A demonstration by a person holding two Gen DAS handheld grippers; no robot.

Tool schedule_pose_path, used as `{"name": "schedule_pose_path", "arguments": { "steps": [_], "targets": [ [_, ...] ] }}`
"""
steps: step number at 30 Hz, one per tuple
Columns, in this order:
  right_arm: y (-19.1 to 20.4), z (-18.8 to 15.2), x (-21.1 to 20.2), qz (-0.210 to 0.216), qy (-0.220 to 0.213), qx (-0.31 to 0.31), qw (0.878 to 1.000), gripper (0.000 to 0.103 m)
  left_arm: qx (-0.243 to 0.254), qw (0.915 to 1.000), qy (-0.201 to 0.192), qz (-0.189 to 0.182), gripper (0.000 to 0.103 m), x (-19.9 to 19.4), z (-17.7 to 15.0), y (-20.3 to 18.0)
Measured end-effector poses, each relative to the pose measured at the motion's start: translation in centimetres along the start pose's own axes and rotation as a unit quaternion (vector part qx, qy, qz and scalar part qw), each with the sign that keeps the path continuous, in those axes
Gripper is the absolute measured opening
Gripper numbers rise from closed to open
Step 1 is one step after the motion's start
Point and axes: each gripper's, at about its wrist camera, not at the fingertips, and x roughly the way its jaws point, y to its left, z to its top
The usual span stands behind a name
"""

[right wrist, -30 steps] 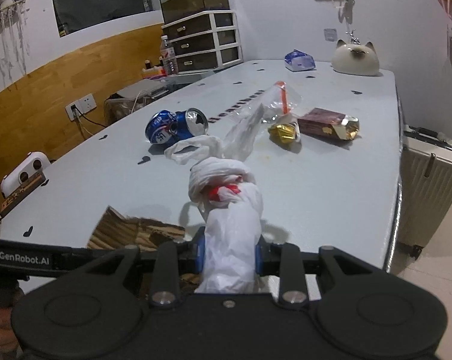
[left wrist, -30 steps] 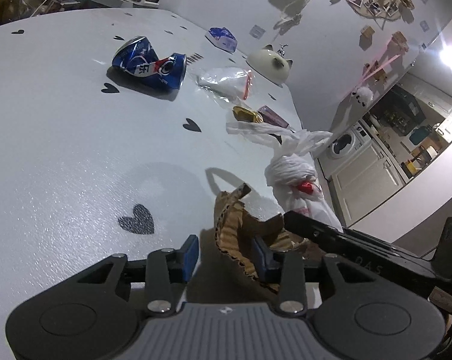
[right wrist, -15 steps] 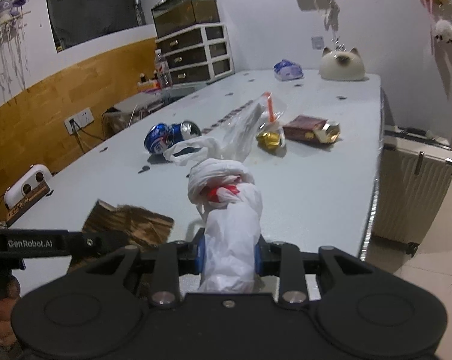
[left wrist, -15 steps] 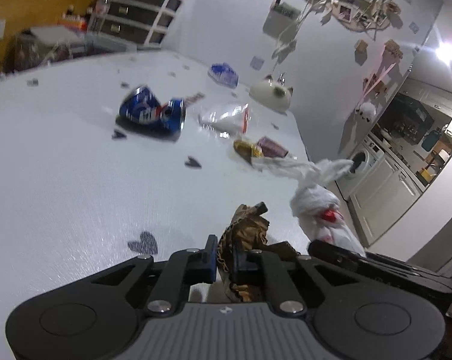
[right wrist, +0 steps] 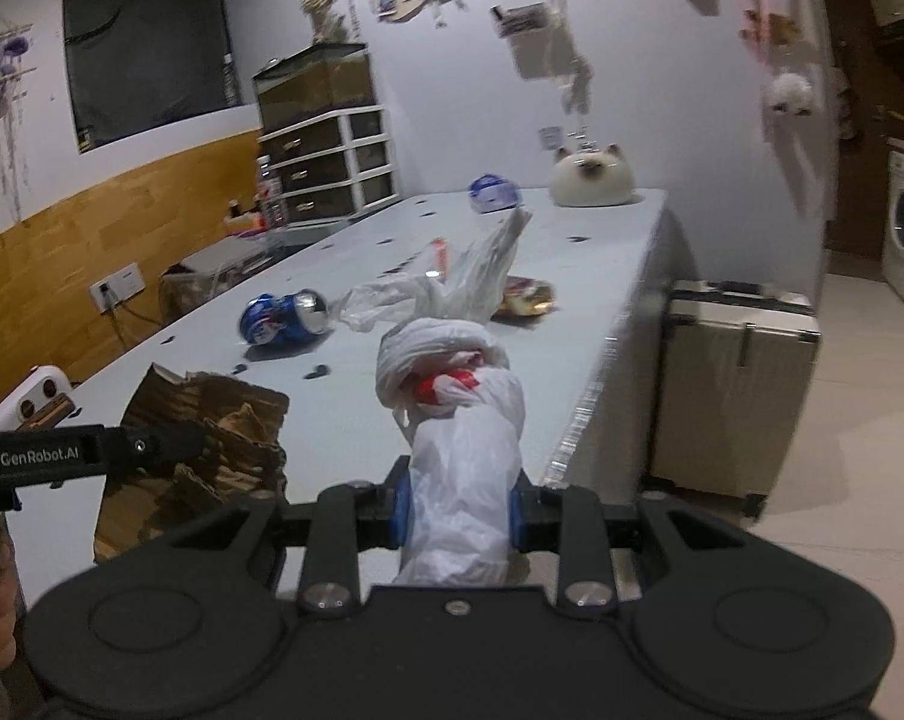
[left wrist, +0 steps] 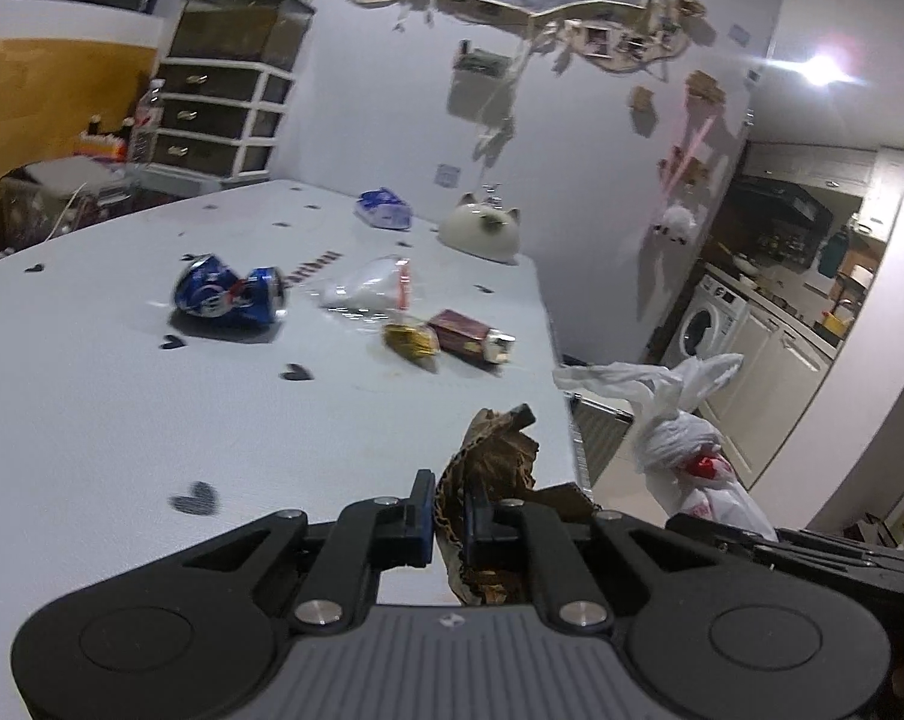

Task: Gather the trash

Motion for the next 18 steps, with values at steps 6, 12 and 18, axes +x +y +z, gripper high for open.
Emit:
{"name": "schedule_pose_path", "arguments": {
  "steps": [6, 12, 18],
  "targets": [
    [-4.0, -1.7, -3.6, -0.037, -0.011, 0.021, 0.999, 0.031, 0.021, 0.9995, 0.002, -0.024, 0.009, 0.3, -1.8, -4.7],
    [-7.8, -3.8, -7.1, -0.077, -0.016, 0.04, 0.996, 0.031, 0.042, 0.9979, 0.009, -0.049, 0.009, 1.1, -3.9, -9.5],
    [-11.7, -6.1, -9.5, -0.113, -0.016, 0.069, 0.991, 0.031, 0.068, 0.9945, 0.032, -0.073, 0.009, 2.8, -6.3, -14.3]
  ]
}}
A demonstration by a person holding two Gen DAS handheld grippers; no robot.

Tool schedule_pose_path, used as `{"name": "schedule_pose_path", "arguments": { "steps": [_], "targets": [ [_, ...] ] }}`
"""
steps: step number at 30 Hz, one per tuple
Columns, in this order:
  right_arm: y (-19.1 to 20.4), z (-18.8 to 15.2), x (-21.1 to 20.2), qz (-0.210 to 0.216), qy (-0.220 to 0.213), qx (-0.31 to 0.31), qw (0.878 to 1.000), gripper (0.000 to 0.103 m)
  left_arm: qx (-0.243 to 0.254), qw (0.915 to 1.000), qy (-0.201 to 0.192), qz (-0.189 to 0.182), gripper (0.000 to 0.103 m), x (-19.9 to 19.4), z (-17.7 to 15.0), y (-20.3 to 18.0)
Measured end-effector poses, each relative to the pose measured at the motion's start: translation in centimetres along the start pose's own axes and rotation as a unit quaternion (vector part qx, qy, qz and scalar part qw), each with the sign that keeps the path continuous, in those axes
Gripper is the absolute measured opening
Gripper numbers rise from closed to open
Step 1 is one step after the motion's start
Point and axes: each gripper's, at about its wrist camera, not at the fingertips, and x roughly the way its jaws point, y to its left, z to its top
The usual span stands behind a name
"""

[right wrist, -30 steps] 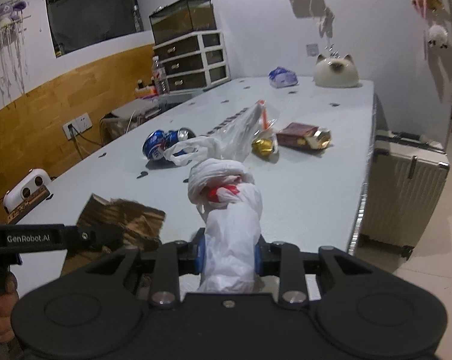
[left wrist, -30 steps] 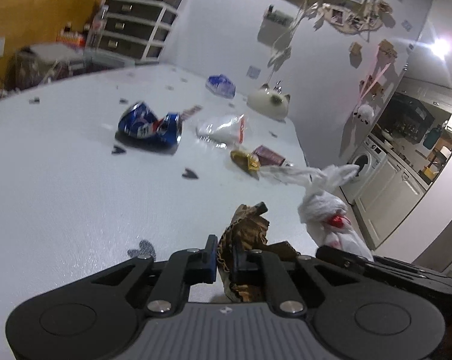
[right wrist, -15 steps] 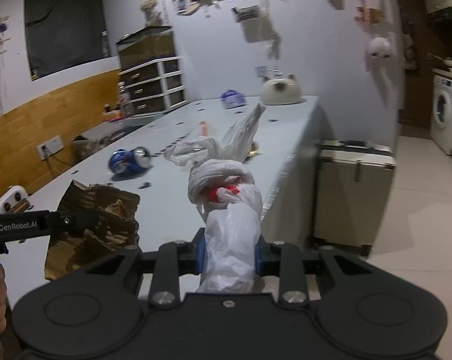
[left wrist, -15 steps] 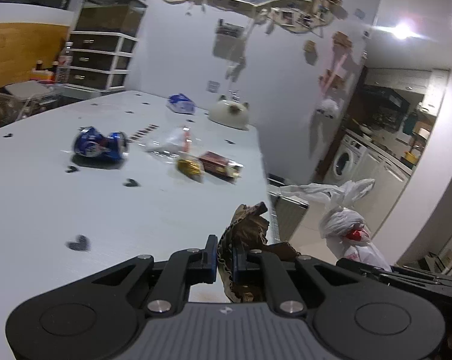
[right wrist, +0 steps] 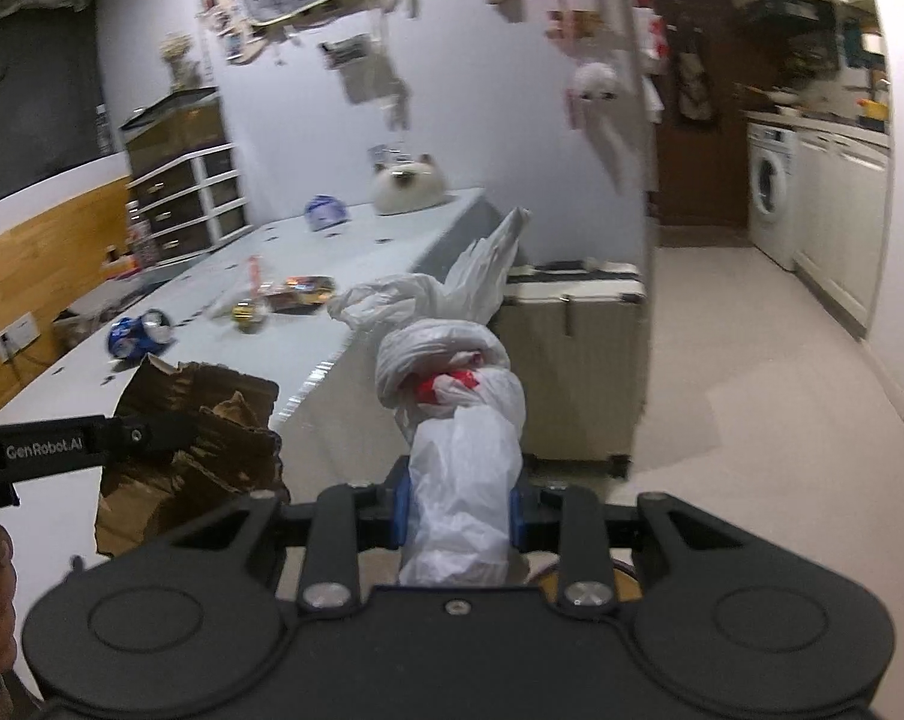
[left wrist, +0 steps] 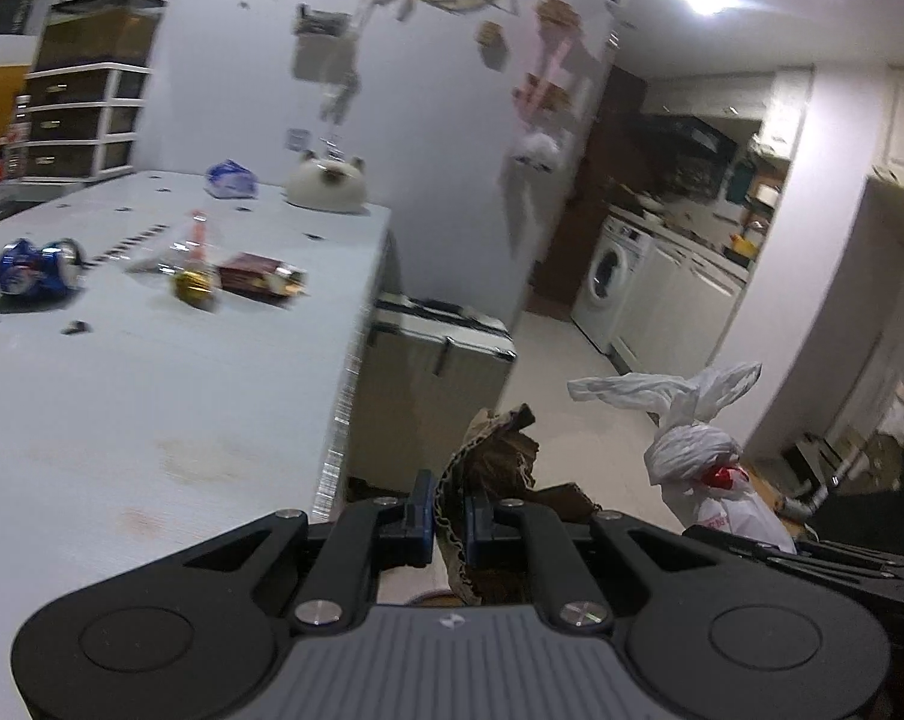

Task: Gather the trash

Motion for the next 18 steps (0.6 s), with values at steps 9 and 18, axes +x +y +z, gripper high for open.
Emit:
{"name": "schedule_pose_path", "arguments": {
  "steps": [9, 18],
  "targets": [
    [-6.1, -2.6, 0.3, -0.04, 0.017, 0.035, 0.998, 0.031, 0.028, 0.9986, 0.042, -0.018, 0.009, 4.8, -2.8, -5.3],
    [-11.4, -6.3, 4.6, -0.07, 0.053, 0.097, 0.991, 0.031, 0.034, 0.9937, 0.102, -0.029, 0.009, 13.1, -6.2, -8.0]
  ]
}}
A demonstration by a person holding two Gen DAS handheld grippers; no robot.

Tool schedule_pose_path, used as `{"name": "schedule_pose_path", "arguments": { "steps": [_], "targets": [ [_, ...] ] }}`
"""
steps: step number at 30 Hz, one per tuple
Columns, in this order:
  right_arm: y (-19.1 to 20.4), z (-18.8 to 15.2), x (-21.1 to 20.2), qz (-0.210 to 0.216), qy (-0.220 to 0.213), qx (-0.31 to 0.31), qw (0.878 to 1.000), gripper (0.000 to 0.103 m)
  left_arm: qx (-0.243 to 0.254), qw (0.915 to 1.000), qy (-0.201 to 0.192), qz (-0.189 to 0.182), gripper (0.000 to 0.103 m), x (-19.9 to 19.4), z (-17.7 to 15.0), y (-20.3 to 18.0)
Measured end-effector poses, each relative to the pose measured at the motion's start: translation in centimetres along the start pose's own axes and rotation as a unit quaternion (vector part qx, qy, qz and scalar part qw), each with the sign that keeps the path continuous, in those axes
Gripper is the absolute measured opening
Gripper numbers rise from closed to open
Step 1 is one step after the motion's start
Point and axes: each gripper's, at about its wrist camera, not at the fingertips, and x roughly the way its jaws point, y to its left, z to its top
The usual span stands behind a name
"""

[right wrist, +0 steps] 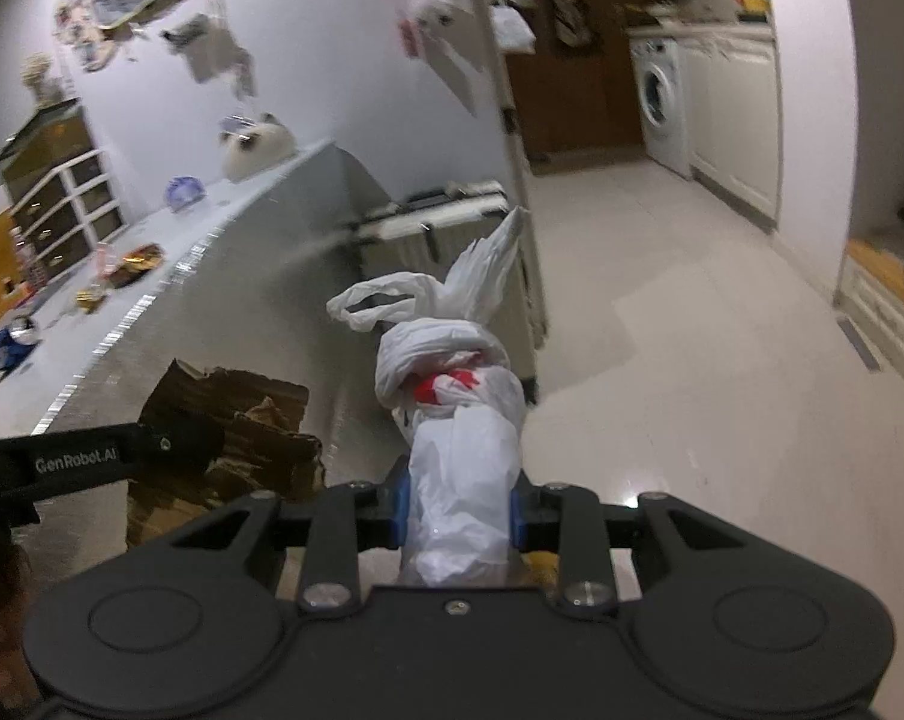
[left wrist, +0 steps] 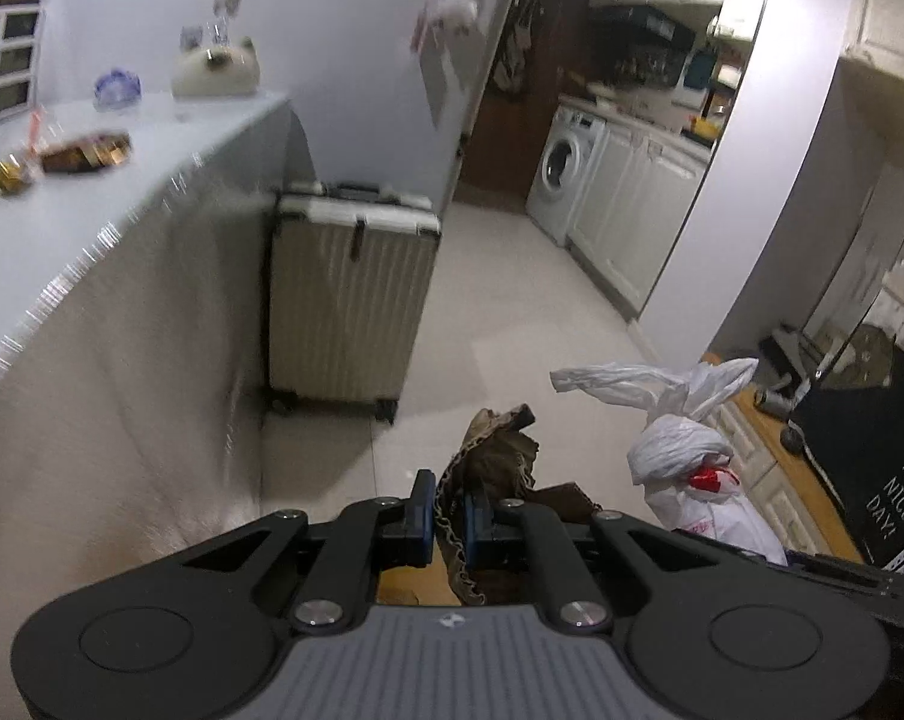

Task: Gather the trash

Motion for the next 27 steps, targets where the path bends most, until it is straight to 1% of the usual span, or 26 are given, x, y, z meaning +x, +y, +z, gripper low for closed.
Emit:
{"name": "schedule_pose_path", "arguments": {
  "steps": [3, 8, 13, 19, 22, 25, 27],
  "targets": [
    [-1.4, -1.1, 2.6, -0.008, 0.021, 0.02, 1.0, 0.031, -0.006, 0.9997, 0.024, 0.003, 0.009, 3.4, -0.8, 0.4],
    [-2.9, -2.3, 7.6, -0.021, 0.059, 0.052, 0.997, 0.031, -0.02, 0.9975, 0.065, 0.018, 0.009, 9.2, -2.1, 1.9],
    [-3.9, -3.8, 12.8, -0.024, 0.088, 0.098, 0.991, 0.031, -0.031, 0.9946, 0.093, 0.034, 0.009, 14.8, -3.0, 4.1],
    [-4.2, -5.9, 19.4, -0.034, 0.122, 0.145, 0.981, 0.031, -0.046, 0.9914, 0.112, 0.051, 0.009, 20.9, -3.9, 7.0],
    [-4.4, -6.8, 22.9, -0.034, 0.141, 0.173, 0.974, 0.031, -0.058, 0.9888, 0.126, 0.055, 0.009, 23.9, -4.3, 8.5],
    [-4.4, -7.6, 26.4, -0.035, 0.163, 0.197, 0.966, 0.031, -0.064, 0.9868, 0.136, 0.06, 0.009, 26.5, -4.8, 9.7],
    [-4.9, -8.0, 28.7, -0.039, 0.176, 0.226, 0.957, 0.031, -0.067, 0.9857, 0.141, 0.063, 0.009, 28.3, -5.0, 10.4]
  ]
}}
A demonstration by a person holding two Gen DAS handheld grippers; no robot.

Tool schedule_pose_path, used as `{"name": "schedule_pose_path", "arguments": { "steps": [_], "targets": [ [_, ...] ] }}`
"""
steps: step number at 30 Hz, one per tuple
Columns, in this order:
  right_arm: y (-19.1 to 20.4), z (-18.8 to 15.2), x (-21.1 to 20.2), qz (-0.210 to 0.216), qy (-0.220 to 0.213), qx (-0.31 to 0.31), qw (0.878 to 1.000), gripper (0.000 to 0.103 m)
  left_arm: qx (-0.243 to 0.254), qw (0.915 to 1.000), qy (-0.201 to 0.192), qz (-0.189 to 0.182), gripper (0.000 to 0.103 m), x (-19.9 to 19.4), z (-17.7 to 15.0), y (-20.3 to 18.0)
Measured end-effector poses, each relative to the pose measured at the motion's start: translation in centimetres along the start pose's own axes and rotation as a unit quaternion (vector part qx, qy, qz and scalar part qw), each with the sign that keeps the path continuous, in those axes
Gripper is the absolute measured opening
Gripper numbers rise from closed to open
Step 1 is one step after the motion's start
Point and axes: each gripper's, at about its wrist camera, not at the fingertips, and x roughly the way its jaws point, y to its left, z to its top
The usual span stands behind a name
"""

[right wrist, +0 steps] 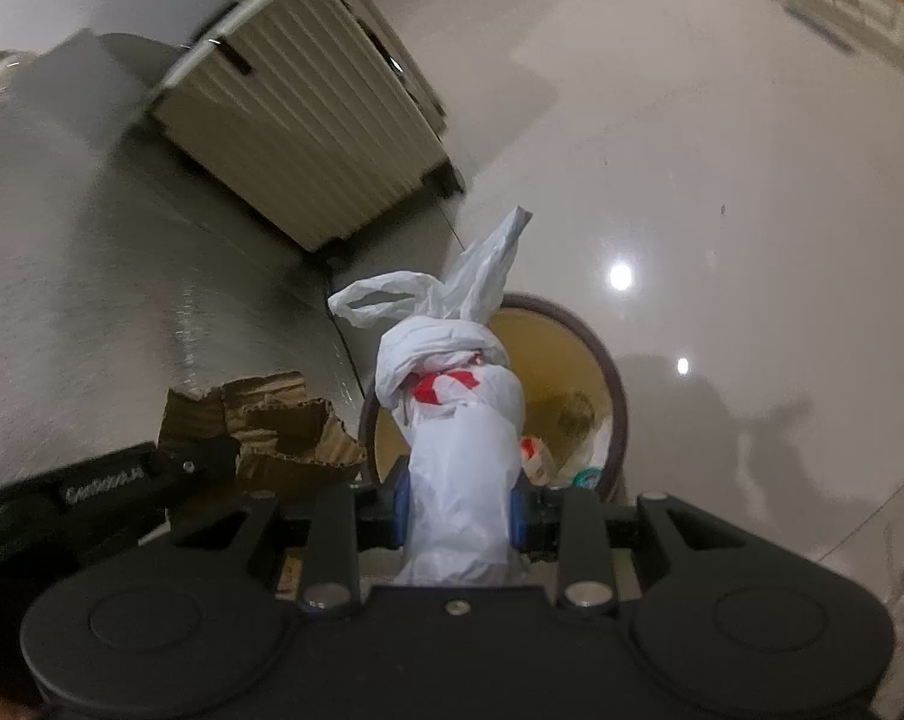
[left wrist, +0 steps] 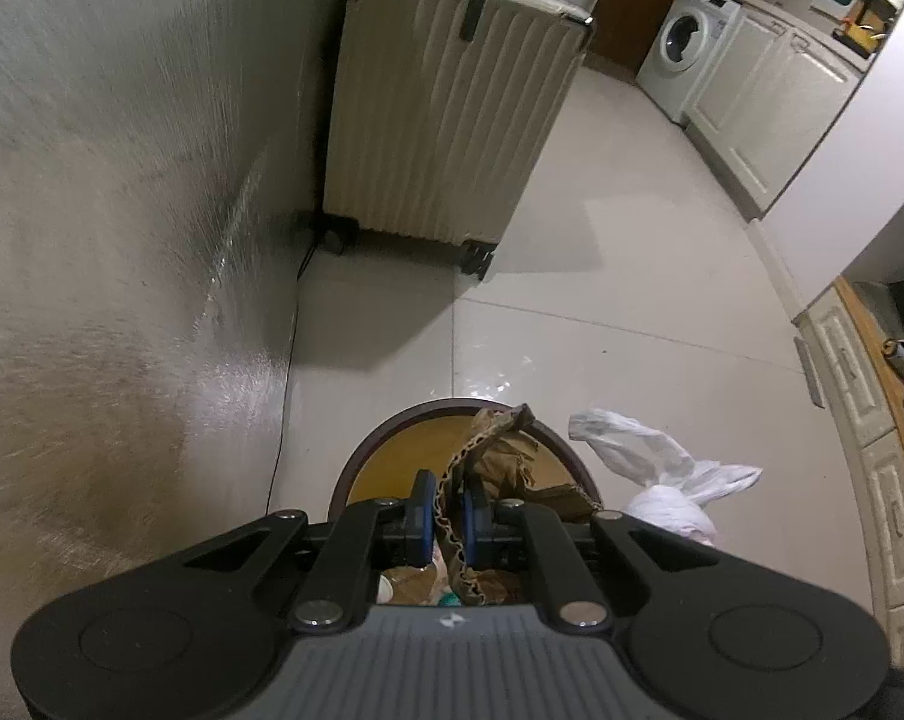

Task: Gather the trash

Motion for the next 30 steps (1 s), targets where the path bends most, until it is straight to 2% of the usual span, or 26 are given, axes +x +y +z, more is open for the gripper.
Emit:
{"name": "schedule_pose_path", "arguments": {
  "steps": [4, 10, 13, 16, 21, 25, 27, 29, 30],
  "targets": [
    [-1.0, 1.2, 3.6, -0.007, 0.003, 0.07, 0.997, 0.031, -0.003, 0.9999, 0.004, 0.01, 0.009, 3.0, 0.5, 0.9],
    [-2.9, 0.2, 8.0, -0.032, 0.024, 0.113, 0.993, 0.032, 0.017, 0.9991, 0.033, 0.021, 0.009, 6.9, -0.7, 1.4],
    [-3.0, 0.2, 9.4, -0.042, 0.037, 0.108, 0.993, 0.036, 0.022, 0.9981, 0.052, 0.024, 0.009, 8.3, -1.4, 1.5],
    [-3.0, 0.5, 9.7, -0.069, 0.031, 0.082, 0.994, 0.055, 0.033, 0.9974, 0.058, 0.028, 0.009, 9.1, -1.7, 1.4],
    [-3.2, 1.3, 9.6, -0.092, 0.032, 0.048, 0.994, 0.056, 0.029, 0.9966, 0.074, 0.023, 0.009, 10.3, -2.0, 1.5],
    [-3.0, 1.5, 9.3, -0.104, 0.033, 0.019, 0.994, 0.056, 0.029, 0.996, 0.084, 0.001, 0.011, 11.0, -2.4, 1.1],
    [-2.9, 1.7, 9.3, -0.106, 0.031, 0.012, 0.994, 0.056, 0.031, 0.9953, 0.092, -0.004, 0.013, 11.4, -2.7, 0.9],
    [-2.8, 2.0, 9.3, -0.102, 0.03, 0.005, 0.994, 0.056, 0.033, 0.9934, 0.11, -0.002, 0.035, 12.0, -3.0, 0.9],
    [-2.7, 2.0, 9.2, -0.101, 0.031, -0.001, 0.994, 0.056, 0.033, 0.9927, 0.116, 0.003, 0.051, 12.2, -3.2, 1.0]
  ]
}}
